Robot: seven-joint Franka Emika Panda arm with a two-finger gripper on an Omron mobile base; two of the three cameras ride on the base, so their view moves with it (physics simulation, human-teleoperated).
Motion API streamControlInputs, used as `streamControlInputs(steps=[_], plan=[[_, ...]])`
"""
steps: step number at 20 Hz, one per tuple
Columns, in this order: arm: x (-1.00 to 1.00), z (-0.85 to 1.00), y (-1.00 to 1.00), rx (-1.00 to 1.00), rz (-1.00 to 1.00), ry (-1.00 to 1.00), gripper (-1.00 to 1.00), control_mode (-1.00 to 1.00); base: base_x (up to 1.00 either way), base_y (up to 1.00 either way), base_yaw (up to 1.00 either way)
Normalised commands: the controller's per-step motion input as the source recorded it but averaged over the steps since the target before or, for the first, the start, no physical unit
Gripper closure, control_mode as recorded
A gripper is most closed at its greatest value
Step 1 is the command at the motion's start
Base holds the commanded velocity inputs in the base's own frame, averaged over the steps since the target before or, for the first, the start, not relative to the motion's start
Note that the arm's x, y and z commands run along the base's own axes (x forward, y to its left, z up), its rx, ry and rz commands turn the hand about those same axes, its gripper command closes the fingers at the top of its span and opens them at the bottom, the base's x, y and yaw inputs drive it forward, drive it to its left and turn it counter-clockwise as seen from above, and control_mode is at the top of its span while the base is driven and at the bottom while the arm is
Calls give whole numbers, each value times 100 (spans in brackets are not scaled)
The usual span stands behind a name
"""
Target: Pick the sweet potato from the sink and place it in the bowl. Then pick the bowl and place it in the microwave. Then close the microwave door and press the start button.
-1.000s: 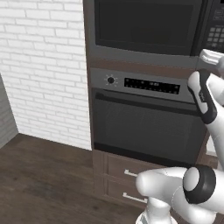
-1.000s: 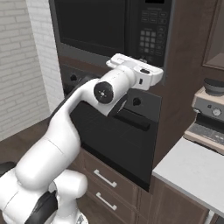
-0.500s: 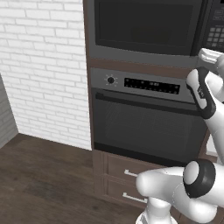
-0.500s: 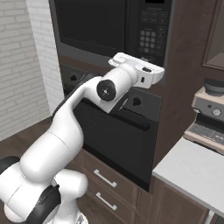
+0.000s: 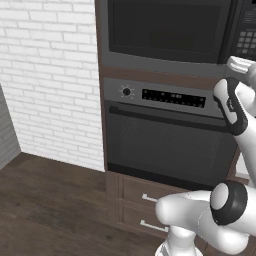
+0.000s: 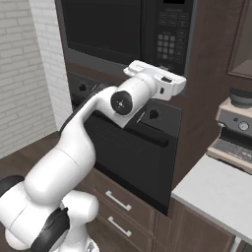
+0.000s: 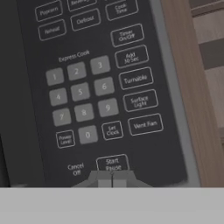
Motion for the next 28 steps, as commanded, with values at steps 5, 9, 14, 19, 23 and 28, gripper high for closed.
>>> streamControlInputs(steps=[5,9,14,19,23,28], plan=[[22,0,-3,0,0,0,100,-100,0,0,0],[20,0,-8,0,0,0,100,-100,0,0,0],[8,-6,-7,0,0,0,100,-100,0,0,0],[21,-17,-8,0,0,0,100,-100,0,0,0],[54,-11,-3,0,0,0,100,-100,0,0,0],[73,-12,-8,0,1,0,100,-100,0,0,0]])
